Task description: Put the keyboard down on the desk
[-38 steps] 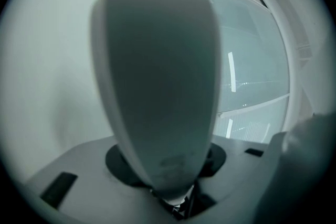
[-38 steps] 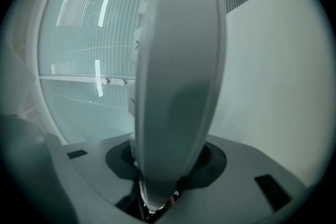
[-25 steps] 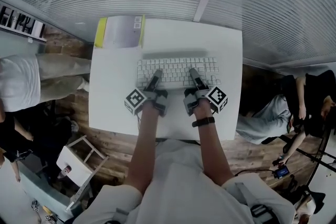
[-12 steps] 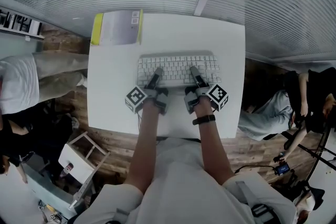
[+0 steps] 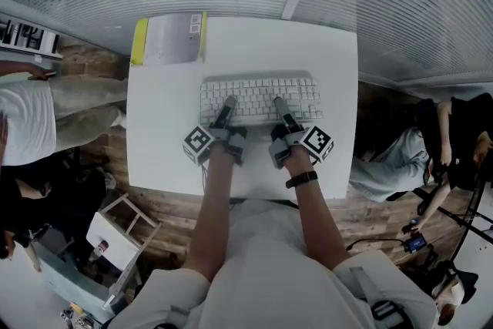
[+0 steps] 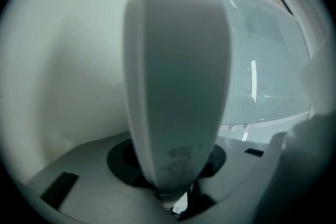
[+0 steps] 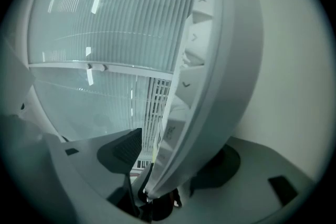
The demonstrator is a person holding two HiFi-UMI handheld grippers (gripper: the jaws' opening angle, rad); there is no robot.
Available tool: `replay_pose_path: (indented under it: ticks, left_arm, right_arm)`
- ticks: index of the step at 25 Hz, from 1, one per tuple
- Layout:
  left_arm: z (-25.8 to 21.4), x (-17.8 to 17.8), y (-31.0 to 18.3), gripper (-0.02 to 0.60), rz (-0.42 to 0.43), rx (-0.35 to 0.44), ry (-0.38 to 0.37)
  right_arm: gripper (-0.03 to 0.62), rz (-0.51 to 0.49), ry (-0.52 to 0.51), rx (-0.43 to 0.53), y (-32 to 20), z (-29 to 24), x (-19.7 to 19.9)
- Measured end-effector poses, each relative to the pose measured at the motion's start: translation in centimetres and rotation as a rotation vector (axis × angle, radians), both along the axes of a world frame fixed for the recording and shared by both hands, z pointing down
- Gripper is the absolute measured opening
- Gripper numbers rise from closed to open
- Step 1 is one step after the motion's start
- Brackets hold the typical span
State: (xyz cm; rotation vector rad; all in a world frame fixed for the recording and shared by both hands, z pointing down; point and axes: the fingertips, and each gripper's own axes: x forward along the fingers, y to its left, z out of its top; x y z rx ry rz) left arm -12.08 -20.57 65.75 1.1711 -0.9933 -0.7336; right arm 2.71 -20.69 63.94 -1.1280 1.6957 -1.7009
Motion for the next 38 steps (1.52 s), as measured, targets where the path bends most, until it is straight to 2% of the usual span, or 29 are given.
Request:
replay_pose_path:
  ticks: [4, 8, 13, 20, 25, 30, 34, 38]
  left_arm:
    - [0.1, -0.3, 0.1, 0.147, -0.002, 0.004, 0.001]
    - [0.4, -0.3, 0.1, 0.147, -0.004, -0.01, 0.013]
    - [0.5, -0.3, 0.1, 0.147, -0.006, -0.015, 0.019]
    - [0.4, -0.2, 0.0, 0.147, -0.007, -0.018, 0.024]
    - [0.2, -0.2, 0.0, 0.147, -0.011, -0.021, 0.031]
    - [0.3, -0.2, 0.1, 0.147, -0.013, -0.021, 0.038]
    - [0.4, -0.3, -0.3, 0.149, -0.021, -0.024, 0.052]
    - [0.4, -0.2, -0.3, 0.149, -0.013, -0.012, 0.067]
  right_arm:
    - [0.296, -0.106, 0.037, 0.059, 2.7, -1.1, -1.5]
    - [0.295, -0.093, -0.011, 0.074, 4.4, -1.3, -1.9]
    - [0.291, -0.097, -0.074, 0.023, 5.9, -0.7, -3.9]
    - [0.201, -0.054, -0.041, 0.016, 6.1, 0.6, -3.6]
    - [0.15, -0.034, -0.06, 0.02, 5.9, 0.3, -3.9]
    - [0.133, -0.01, -0.093, 0.018, 5.6, 0.2, -4.3]
    - [0.118, -0.019, -0.044, -0.002, 5.5, 0.8, -4.0]
    - [0.112, -0.025, -0.08, -0.02, 5.5, 0.6, -4.3]
